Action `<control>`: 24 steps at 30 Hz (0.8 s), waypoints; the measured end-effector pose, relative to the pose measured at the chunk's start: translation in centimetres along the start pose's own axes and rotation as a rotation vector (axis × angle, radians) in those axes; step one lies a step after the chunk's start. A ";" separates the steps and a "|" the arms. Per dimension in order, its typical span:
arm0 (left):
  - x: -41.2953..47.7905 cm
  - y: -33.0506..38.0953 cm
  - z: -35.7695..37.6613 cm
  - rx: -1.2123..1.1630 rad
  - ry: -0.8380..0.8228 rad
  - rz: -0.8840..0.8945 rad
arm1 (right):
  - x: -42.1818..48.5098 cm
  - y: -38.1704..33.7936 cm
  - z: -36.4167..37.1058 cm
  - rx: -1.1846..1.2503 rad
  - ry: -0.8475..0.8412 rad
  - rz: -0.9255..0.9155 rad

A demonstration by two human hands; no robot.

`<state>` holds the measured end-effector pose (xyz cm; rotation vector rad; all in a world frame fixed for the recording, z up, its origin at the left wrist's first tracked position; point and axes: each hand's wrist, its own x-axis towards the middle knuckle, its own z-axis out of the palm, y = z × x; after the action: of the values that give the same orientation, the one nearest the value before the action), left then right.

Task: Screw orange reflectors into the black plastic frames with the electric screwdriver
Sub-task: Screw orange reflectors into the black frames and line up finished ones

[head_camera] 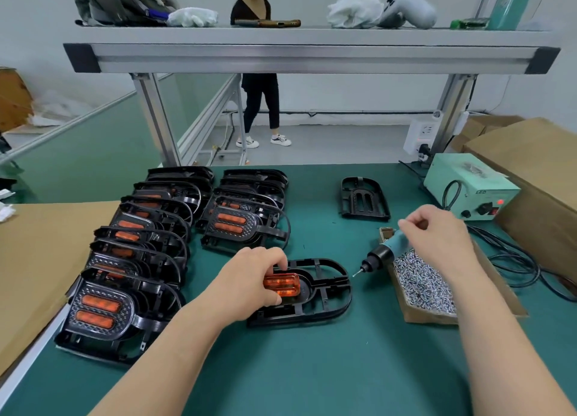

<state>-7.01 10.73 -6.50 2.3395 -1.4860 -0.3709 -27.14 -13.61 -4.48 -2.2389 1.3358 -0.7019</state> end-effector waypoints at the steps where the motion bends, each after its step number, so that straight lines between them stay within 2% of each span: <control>1: 0.0 0.1 0.1 -0.001 -0.006 0.014 | -0.1 0.2 0.2 0.008 -0.005 0.008; 5: 0.1 -0.1 0.3 -0.030 -0.041 0.034 | -0.7 0.9 0.3 0.009 -0.016 0.059; 7: 0.1 -0.3 0.3 -0.050 -0.057 0.029 | -0.8 1.9 -0.2 -0.111 -0.022 0.100; 10: 0.0 -0.6 0.2 -0.111 -0.041 0.002 | -0.9 2.8 -0.8 -0.317 -0.180 0.132; 13: 0.0 -0.5 0.8 -0.063 -0.029 0.002 | -1.3 3.0 -0.6 -0.371 -0.329 0.116; 20: 0.3 0.0 1.4 -0.006 0.011 -0.013 | -1.6 3.0 -0.1 -0.349 -0.232 0.095; 24: 0.1 -0.3 1.3 0.039 0.007 -0.017 | -1.6 2.8 0.0 -0.401 -0.271 0.069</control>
<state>-7.30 10.59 -7.83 2.3823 -1.4842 -0.3409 -29.67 -13.39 -6.43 -2.4648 1.5067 -0.1000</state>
